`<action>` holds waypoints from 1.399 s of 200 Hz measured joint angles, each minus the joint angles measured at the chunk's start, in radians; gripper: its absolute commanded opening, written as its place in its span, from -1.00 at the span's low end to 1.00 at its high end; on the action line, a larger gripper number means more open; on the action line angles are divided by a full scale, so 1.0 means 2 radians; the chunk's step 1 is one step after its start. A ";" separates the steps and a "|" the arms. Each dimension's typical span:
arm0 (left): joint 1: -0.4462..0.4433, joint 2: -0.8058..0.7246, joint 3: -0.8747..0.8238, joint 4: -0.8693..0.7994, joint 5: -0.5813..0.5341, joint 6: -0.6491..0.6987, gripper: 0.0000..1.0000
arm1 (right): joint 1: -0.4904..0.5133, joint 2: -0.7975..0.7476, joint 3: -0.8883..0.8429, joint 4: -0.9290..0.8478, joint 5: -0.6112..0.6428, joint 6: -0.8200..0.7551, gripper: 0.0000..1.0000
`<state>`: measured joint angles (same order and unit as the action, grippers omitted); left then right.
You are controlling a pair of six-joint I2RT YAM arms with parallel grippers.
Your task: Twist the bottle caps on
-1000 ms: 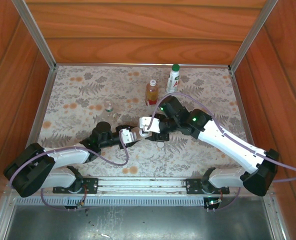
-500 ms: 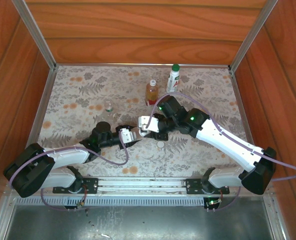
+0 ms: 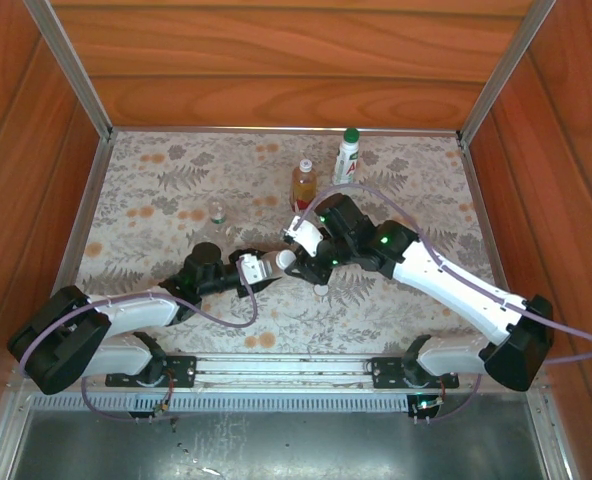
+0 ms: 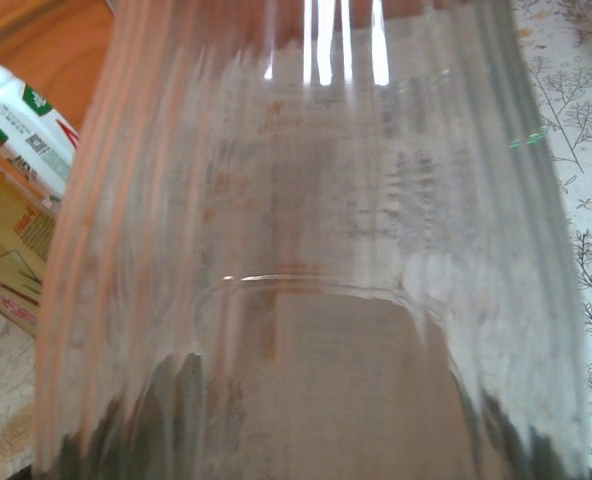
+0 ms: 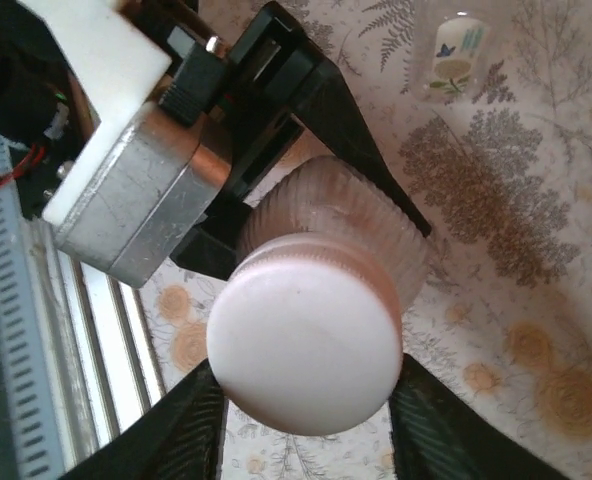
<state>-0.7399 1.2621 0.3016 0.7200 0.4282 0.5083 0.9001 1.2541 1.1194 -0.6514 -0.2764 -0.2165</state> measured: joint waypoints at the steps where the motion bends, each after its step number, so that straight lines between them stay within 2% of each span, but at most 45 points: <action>1: 0.000 0.000 0.000 0.000 0.000 0.000 -0.04 | 0.000 -0.002 -0.002 0.003 -0.002 0.000 0.37; 26: 0.005 -0.013 0.000 0.000 0.016 -0.023 -0.04 | 0.002 -0.059 -0.060 0.059 -0.016 -0.035 0.46; 53: 0.019 -0.047 0.002 0.000 0.056 -0.067 -0.04 | 0.002 -0.125 -0.144 0.175 -0.020 -0.040 0.45; 75: 0.021 -0.064 0.010 0.000 0.087 -0.090 -0.04 | 0.002 -0.137 -0.184 0.266 -0.024 -0.038 0.44; 122: 0.021 -0.060 0.020 0.001 0.116 -0.108 -0.04 | 0.002 -0.106 -0.193 0.406 -0.051 -0.016 0.16; 148: 0.021 -0.053 0.025 0.001 0.119 -0.109 -0.04 | 0.002 -0.087 -0.193 0.436 -0.064 -0.006 -0.09; 170: 0.021 -0.052 0.026 0.001 0.121 -0.110 -0.02 | 0.002 -0.085 -0.193 0.440 -0.068 -0.002 -0.20; 197: 0.021 -0.052 0.026 0.001 0.120 -0.110 0.14 | 0.002 -0.086 -0.193 0.437 -0.069 -0.001 -0.26; 225: 0.021 -0.051 0.026 -0.001 0.113 -0.110 0.57 | 0.002 -0.094 -0.191 0.418 -0.055 -0.011 -0.30; 240: 0.021 -0.051 0.026 0.000 0.100 -0.114 0.72 | 0.002 -0.103 -0.191 0.399 -0.032 -0.021 -0.34; 263: 0.018 -0.046 0.026 0.001 0.069 -0.123 0.83 | -0.003 -0.113 -0.191 0.383 0.020 -0.022 -0.38; 280: 0.011 -0.041 0.026 0.001 0.041 -0.129 0.94 | -0.015 -0.113 -0.191 0.380 0.079 -0.010 -0.51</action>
<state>-0.7185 1.1805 0.3542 0.7223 0.5110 0.2504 0.8700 1.0271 0.7368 0.1081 -0.1184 -0.2359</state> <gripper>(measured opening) 0.937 0.425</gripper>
